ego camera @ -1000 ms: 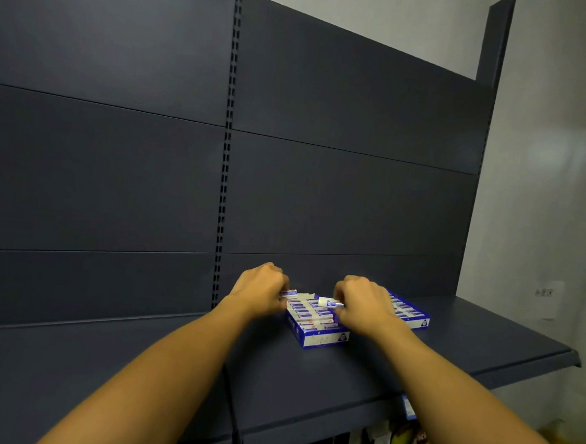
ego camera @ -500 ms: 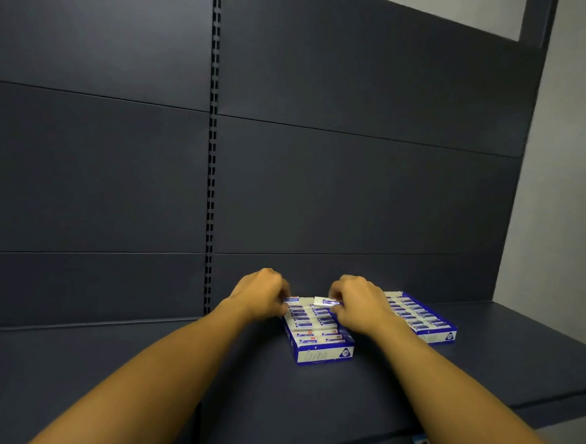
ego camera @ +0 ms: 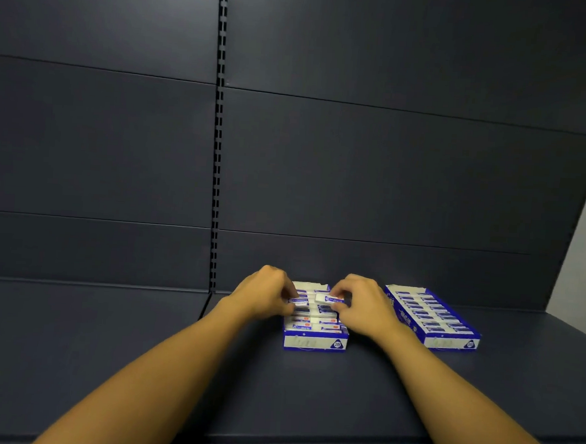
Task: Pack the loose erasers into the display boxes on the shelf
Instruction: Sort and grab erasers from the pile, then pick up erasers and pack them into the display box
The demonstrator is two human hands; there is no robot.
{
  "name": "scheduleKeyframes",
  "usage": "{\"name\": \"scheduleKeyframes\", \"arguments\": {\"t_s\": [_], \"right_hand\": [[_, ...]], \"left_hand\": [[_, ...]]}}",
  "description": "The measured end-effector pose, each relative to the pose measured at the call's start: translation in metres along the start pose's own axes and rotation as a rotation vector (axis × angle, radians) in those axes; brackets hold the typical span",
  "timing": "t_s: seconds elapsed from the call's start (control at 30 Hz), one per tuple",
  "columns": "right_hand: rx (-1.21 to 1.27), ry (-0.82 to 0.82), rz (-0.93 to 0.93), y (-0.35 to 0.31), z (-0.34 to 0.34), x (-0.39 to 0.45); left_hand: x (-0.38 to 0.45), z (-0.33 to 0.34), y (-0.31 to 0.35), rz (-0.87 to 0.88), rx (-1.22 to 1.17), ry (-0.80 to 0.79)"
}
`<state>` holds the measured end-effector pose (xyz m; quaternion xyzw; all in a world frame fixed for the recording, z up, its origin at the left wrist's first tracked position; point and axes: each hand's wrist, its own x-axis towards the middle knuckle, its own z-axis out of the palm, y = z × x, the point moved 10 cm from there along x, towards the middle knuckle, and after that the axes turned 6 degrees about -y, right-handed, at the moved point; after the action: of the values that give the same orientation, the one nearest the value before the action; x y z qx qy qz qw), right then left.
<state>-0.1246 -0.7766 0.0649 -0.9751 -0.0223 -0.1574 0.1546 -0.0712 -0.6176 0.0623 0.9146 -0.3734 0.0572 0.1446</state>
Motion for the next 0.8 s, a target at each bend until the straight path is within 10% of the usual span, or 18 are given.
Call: {"name": "scheduleKeyframes", "arguments": {"t_s": [0.8], "right_hand": [[0.367,0.100,-0.021,0.030,0.028,-0.003]], "left_hand": [[0.000,0.027,-0.006,-0.004,-0.102,0.016]]}}
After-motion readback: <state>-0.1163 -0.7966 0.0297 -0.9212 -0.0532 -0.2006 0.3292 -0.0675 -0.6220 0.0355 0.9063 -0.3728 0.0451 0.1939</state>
